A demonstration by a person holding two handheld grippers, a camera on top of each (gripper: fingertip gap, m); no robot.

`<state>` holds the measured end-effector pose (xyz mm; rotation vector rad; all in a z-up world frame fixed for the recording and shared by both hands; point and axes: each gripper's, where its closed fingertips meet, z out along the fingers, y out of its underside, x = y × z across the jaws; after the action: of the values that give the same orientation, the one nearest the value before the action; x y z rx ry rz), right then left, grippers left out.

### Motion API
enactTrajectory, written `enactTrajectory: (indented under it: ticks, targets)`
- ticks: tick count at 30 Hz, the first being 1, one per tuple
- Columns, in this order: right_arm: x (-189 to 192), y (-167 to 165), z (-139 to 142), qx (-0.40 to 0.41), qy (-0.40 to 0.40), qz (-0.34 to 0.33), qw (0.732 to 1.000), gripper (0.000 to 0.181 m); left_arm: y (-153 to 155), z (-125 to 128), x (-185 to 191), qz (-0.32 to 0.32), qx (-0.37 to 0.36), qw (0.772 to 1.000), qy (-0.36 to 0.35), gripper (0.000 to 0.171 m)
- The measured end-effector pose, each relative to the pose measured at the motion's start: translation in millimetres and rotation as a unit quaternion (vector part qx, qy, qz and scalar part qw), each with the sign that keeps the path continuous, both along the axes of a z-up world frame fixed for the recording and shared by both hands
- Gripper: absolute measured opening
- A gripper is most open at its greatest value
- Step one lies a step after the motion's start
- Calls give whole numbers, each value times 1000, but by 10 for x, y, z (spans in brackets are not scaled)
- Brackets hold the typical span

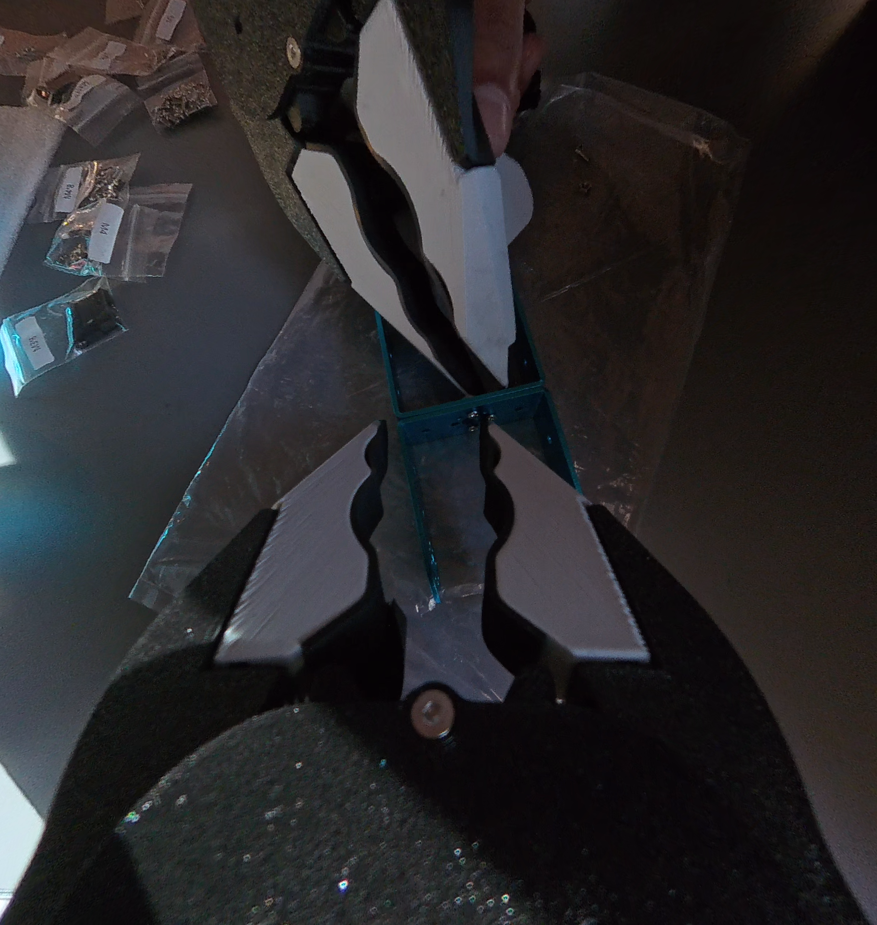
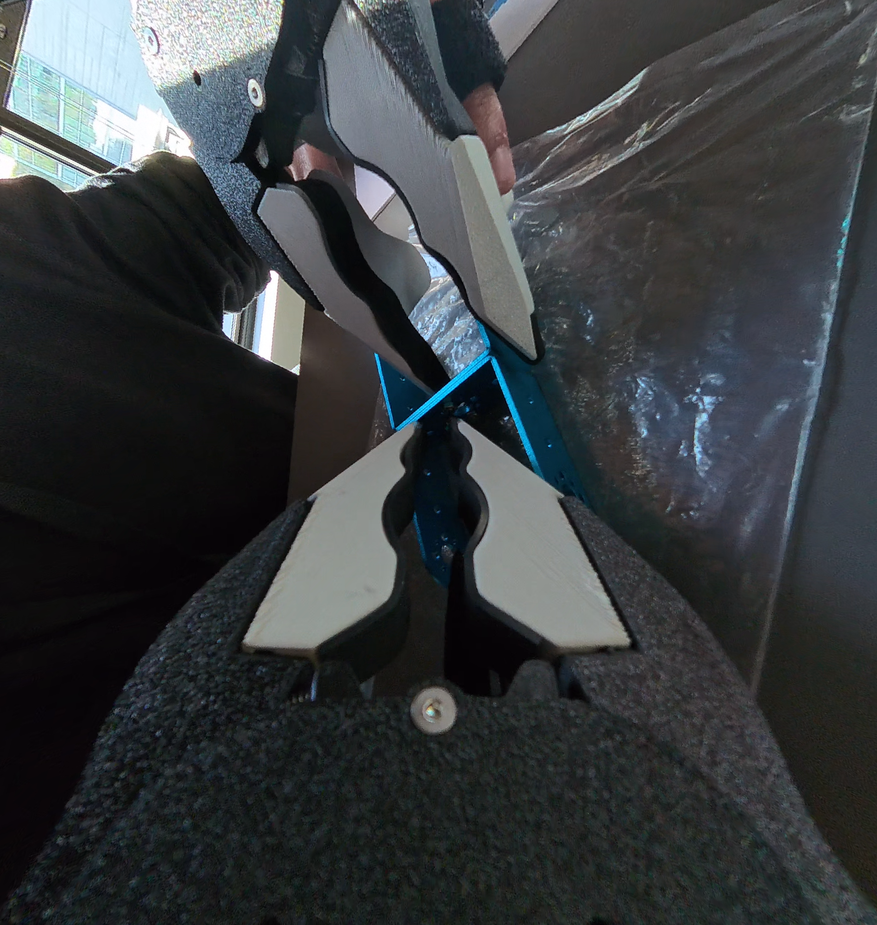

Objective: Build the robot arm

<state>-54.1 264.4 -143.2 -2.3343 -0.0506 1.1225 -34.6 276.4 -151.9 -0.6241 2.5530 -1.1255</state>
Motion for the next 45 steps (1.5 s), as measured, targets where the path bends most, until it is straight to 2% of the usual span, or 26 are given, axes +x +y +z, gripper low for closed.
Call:
enactTrajectory:
  ticks: [5,10,16,21,28,41,45]
  targets:
    - [-48,-10,61,1,28,6,1000,12,1,0,2,1,1,1000,0,36]
    - [-33,-10,73,4,24,6,1000,15,1,-6,1,1,3,1000,-2,36]
    - [27,-55,111,15,-4,21,1000,19,2,-13,2,1,6,1000,-3,36]
    - [-58,-95,100,30,-32,53,998,33,3,-14,0,1,7,1000,-3,36]
    - [-98,-71,125,65,-72,68,993,35,2,-13,0,0,8,1000,-4,36]
    - [-75,-61,46,68,-105,69,990,37,4,-3,1,1,3,1000,-4,37]
    - [-81,-66,27,87,-149,85,981,36,2,1,-3,0,2,1000,-4,37]
